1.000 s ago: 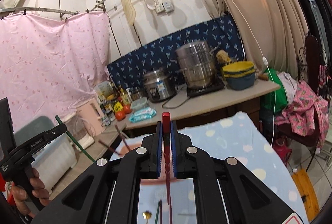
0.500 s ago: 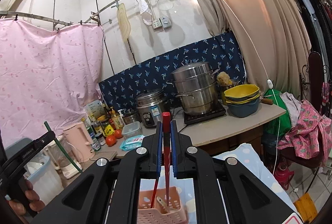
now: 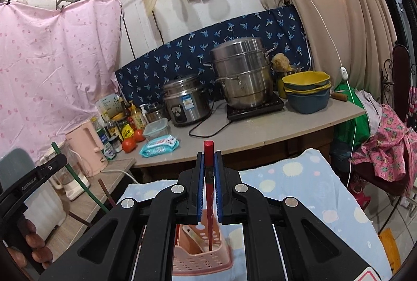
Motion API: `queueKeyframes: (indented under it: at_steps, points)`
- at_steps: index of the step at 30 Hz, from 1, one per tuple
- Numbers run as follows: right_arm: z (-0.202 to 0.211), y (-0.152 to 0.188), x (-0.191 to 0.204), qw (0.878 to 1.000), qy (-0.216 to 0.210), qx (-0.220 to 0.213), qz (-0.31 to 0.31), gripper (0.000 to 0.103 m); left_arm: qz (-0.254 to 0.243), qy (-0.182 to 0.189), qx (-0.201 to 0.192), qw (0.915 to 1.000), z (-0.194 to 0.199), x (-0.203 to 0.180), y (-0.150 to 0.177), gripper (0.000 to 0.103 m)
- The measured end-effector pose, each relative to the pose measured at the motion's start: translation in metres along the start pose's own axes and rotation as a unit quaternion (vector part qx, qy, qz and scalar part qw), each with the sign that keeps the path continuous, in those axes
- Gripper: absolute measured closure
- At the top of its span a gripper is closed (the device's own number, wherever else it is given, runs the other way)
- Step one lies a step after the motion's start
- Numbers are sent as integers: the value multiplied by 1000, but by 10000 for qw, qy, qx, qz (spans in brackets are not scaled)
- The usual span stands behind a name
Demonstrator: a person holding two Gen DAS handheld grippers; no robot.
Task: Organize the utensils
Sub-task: 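Lower the chopsticks into the pink basket and open both grippers, then move both grippers back down to the remaining chopsticks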
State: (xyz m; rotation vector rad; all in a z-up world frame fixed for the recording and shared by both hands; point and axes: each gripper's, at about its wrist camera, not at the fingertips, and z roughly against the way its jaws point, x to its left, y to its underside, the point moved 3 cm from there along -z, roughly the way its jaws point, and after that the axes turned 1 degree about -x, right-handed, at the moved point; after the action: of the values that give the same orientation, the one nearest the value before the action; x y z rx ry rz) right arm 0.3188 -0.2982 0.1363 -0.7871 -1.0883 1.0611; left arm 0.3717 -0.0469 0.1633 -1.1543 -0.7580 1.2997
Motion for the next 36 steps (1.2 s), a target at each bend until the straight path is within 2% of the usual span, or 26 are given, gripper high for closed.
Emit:
queueKeyframes:
  at_steps: [1, 3, 4, 5, 12, 21, 30, 36]
  points:
    - [0, 1, -1, 10000, 8, 19, 0, 95, 19, -25, 3, 10000, 1, 1, 1, 90]
    - [4, 3, -2, 9999, 89, -51, -11, 82, 87, -90, 8, 9999, 3, 3, 1, 53]
    - [7, 3, -3, 9999, 106, -86, -13, 79, 135, -127, -45, 9998, 6, 5, 1, 49]
    - [9, 2, -3, 9999, 111, -118, -16, 75, 147, -146, -87, 9997, 9, 6, 1, 49]
    - [25, 1, -2, 9998, 106, -180, 32, 72, 96, -204, 26, 9997, 21, 8, 6, 49]
    - [53, 23, -1, 10000, 57, -15, 73, 71, -106, -190, 233, 9995, 52, 5, 24, 49]
    - [87, 62, -3, 9996, 70, 257, 136, 71, -119, -135, 491, 9986, 83, 11, 56, 49]
    - [111, 109, -11, 9974, 191, 669, 186, 71, -191, -248, 907, 9954, 96, 21, 105, 49]
